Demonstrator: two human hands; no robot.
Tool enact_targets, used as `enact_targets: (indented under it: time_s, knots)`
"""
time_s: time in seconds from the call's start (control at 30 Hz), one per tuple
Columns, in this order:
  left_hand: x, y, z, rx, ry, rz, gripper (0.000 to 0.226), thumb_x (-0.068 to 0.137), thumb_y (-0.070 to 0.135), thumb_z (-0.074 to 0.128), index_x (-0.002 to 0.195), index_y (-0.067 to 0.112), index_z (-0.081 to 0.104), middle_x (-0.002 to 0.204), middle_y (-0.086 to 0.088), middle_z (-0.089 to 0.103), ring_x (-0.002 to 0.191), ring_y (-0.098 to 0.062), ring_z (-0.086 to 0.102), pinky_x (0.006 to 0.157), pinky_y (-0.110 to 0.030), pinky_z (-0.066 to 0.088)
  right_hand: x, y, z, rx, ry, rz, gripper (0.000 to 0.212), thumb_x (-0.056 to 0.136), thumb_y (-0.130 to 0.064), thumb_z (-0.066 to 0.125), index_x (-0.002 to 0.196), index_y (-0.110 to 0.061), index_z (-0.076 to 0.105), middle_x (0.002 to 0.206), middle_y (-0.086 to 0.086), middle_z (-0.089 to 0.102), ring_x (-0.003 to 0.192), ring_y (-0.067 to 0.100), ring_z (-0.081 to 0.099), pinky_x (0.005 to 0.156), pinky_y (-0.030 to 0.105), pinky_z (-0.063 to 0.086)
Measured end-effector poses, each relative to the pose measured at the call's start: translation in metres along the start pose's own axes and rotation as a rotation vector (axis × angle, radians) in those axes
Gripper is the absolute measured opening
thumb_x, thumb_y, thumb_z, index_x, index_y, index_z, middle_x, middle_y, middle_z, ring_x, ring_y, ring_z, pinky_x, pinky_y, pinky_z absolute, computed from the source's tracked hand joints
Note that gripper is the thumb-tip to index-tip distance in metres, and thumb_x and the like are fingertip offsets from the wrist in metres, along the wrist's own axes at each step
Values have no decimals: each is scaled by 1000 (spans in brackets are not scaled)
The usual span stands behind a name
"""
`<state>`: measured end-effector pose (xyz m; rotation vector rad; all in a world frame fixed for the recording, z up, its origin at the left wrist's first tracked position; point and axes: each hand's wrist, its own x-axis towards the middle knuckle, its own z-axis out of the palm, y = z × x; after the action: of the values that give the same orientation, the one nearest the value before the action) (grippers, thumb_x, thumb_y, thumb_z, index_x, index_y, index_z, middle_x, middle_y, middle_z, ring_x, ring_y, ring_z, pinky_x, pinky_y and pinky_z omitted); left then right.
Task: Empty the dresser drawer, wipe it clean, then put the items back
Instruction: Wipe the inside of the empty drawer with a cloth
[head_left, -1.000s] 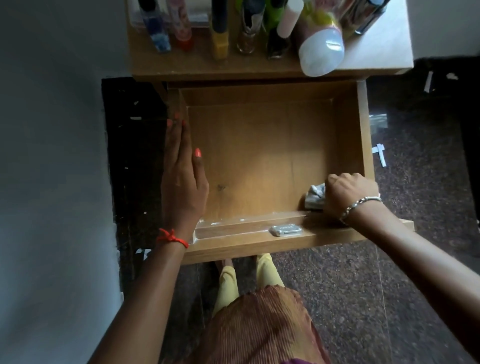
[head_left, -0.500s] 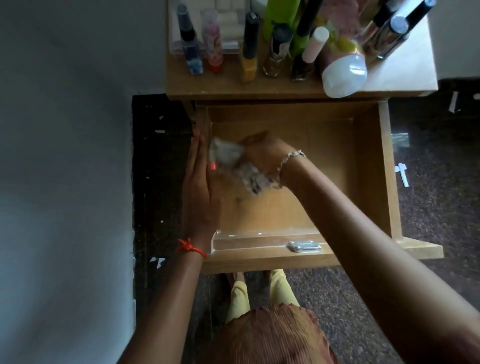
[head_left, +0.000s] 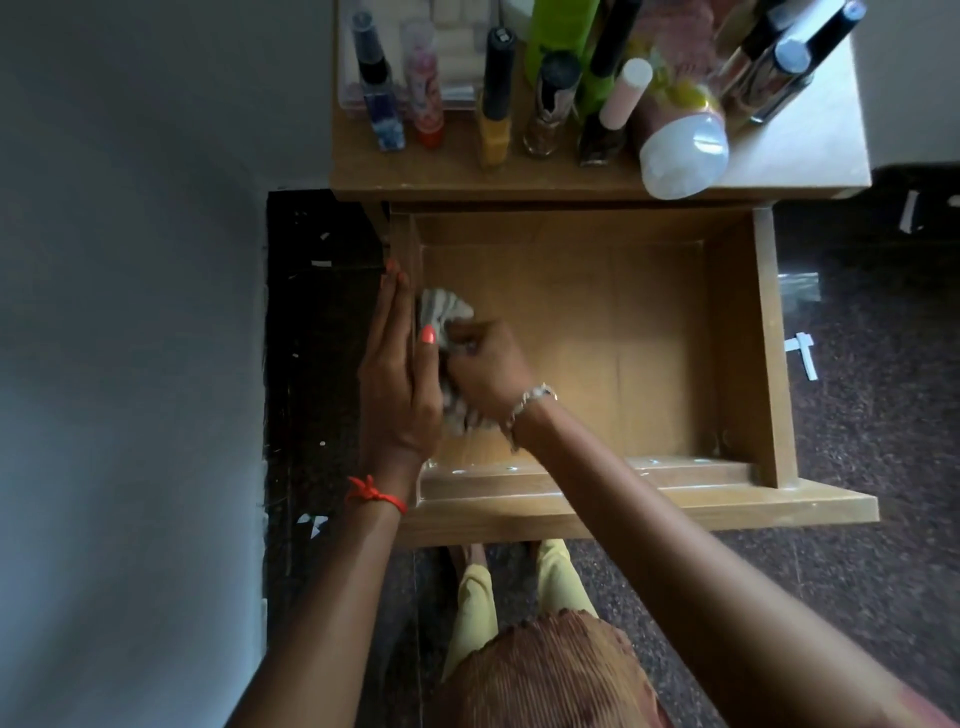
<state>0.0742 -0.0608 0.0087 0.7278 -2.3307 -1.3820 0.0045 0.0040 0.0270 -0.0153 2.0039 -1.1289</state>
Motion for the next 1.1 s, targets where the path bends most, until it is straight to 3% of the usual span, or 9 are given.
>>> enact_targets:
  time_s: [0.13, 0.27, 0.33, 0.43, 0.53, 0.67, 0.8, 0.93, 1.1]
  knots:
    - [3, -3, -3, -50, -54, -1, 58, 91, 33, 30, 142, 6, 23, 152, -4, 18, 139, -5, 16, 112, -10, 15, -27, 28, -5, -266, -298, 55, 18, 86, -16, 59, 96, -3, 64, 80, 3, 60, 66, 9, 53, 44, 15, 38]
    - [4, -3, -1, -13, -71, -3, 54, 92, 18, 35, 143, 8, 19, 153, -2, 13, 138, 0, 11, 109, -5, 13, -27, 16, -21, -542, -458, -17, 18, 89, -20, 53, 83, -3, 58, 67, 1, 53, 57, 10, 47, 49, 19, 37]
    - [3, -1, -1, 13, -57, 0, 53, 93, 13, 35, 143, 8, 20, 155, -8, 14, 136, 1, 11, 108, -3, 13, -23, 2, -33, -768, -499, -82, 18, 90, -19, 51, 95, -4, 62, 83, 9, 62, 73, 19, 58, 63, 26, 48]
    - [3, -2, 0, 26, -35, 1, 49, 96, 13, 33, 143, 8, 20, 155, -9, 15, 136, 1, 12, 108, -3, 14, -11, -10, -46, -1151, -229, -297, 31, 90, -14, 46, 118, -17, 57, 120, 9, 59, 111, 28, 56, 83, 34, 47]
    - [2, -4, 1, 18, -27, 33, 49, 98, 14, 34, 143, 22, 17, 155, -6, 15, 140, -3, 15, 111, -9, 18, 3, -15, -50, -1198, 137, -712, 40, 82, -15, 36, 107, -19, 66, 111, 14, 64, 106, 33, 55, 71, 36, 49]
    - [2, -6, 3, 84, -22, 50, 53, 97, 6, 34, 142, 27, 14, 155, -1, 14, 141, -5, 13, 114, -15, 18, 32, -14, -64, -1577, 157, -1001, 23, 69, -21, 65, 91, -20, 73, 109, 6, 69, 102, 30, 57, 70, 34, 53]
    - [2, -5, 2, 144, -29, 73, 51, 96, 3, 33, 144, 11, 15, 155, -6, 13, 138, 0, 11, 106, -1, 13, 36, -3, -109, -1933, -34, -905, 15, 65, -20, 62, 71, -24, 74, 109, -9, 70, 103, 25, 49, 80, 33, 44]
    - [1, -1, 1, 158, -34, 63, 53, 96, 0, 33, 144, 11, 14, 156, -8, 11, 138, -2, 10, 101, 5, 13, 25, 27, -177, -1871, 53, -794, 32, 73, -15, 40, 70, -7, 72, 88, 12, 74, 87, 22, 55, 67, 30, 39]
    - [1, -4, 1, 182, -42, 67, 54, 96, 0, 33, 144, 12, 12, 156, -8, 10, 142, -15, 12, 103, 3, 12, 22, 21, -196, -1823, 76, -535, 14, 64, -15, 71, 52, -14, 64, 56, 3, 67, 58, 22, 66, 52, 21, 46]
